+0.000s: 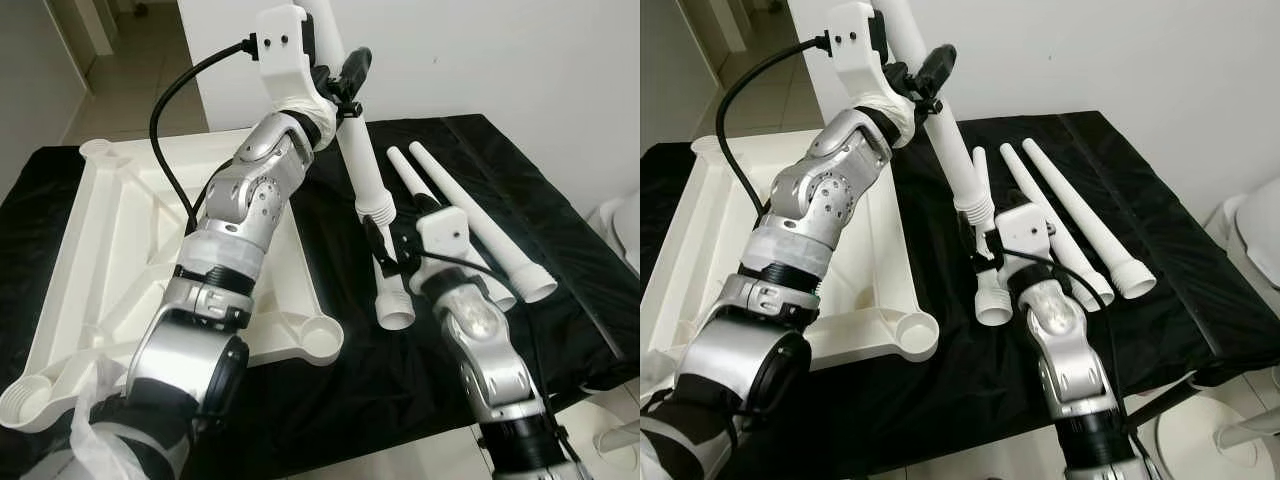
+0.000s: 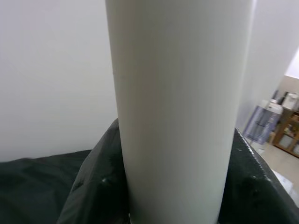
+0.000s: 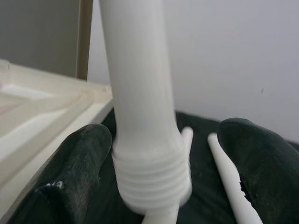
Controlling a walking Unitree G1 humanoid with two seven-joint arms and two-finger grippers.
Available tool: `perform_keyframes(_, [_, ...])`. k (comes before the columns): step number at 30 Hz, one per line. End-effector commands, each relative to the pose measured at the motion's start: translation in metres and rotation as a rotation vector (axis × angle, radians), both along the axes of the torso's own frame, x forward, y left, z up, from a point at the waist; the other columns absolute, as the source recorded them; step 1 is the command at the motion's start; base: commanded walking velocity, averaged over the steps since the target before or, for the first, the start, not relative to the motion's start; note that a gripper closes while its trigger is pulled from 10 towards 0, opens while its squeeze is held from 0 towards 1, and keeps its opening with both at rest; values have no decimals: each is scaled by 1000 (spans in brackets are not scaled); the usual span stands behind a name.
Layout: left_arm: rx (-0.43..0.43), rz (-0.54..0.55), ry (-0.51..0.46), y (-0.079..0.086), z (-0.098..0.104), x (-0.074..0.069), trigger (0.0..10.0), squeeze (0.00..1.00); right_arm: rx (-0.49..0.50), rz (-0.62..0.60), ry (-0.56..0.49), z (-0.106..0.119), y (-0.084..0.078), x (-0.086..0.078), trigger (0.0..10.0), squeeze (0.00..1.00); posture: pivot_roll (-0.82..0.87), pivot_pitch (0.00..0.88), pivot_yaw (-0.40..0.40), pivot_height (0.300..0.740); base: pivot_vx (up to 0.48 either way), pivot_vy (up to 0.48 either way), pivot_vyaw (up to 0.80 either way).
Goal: Building children table
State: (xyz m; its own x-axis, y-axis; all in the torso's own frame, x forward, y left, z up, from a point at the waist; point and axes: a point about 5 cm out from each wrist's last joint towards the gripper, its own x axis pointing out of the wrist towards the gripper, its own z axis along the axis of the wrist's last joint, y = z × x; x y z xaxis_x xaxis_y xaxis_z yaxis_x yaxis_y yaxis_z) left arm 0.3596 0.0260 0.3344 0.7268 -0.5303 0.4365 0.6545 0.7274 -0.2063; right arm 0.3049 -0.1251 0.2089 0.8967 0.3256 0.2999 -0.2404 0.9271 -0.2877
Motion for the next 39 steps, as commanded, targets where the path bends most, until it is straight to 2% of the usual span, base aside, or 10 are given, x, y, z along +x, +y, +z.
perform_keyframes(1, [24, -42, -40, -4, 3, -6, 10000, 0, -13, -10, 20, -1, -2, 3, 10000, 0, -88, 22, 23, 740, 0, 0, 0])
perform_keyframes(6, [42, -46, -58, -10, 1, -11, 10000, 0, -16, -21, 26, 5, -2, 10, 10000, 0, -87, 22, 20, 740, 0, 0, 0])
perform_keyframes(9, [42, -65, -57, -15, 1, -16, 10000, 0, -29, -49, 33, 14, -1, 26, 10000, 0, -80, 21, 14, 740, 0, 0, 0])
perform_keyframes(22, [46, -71, -72, -18, 4, -21, 10000, 0, -58, -54, 48, 21, 5, 40, 10000, 0, -77, 18, 14, 740, 0, 0, 0])
perform_keyframes(34, [58, -86, -91, -23, 5, -25, 10000, 0, -73, -33, 34, 27, 11, 44, 10000, 0, -74, 16, 17, 740, 0, 0, 0])
perform_keyframes(35, [61, -91, -94, -24, 4, -27, 10000, 0, -73, -23, 29, 29, 13, 44, 5451, 0, -74, 15, 17, 740, 0, 0, 0])
perform_keyframes(36, [61, -91, -94, -24, 4, -27, 10000, 0, -73, -23, 29, 29, 13, 44, 5451, 0, -74, 15, 17, 740, 0, 0, 0])
perform_keyframes(38, [64, -94, -97, -25, 5, -27, 10000, 0, -72, -21, 28, 29, 14, 44, 4196, 0, -74, 15, 17, 740, 0, 0, 0])
perform_keyframes(39, [64, -94, -97, -25, 5, -27, 10000, 0, -72, -21, 28, 29, 14, 44, 4196, 0, -74, 15, 17, 740, 0, 0, 0])
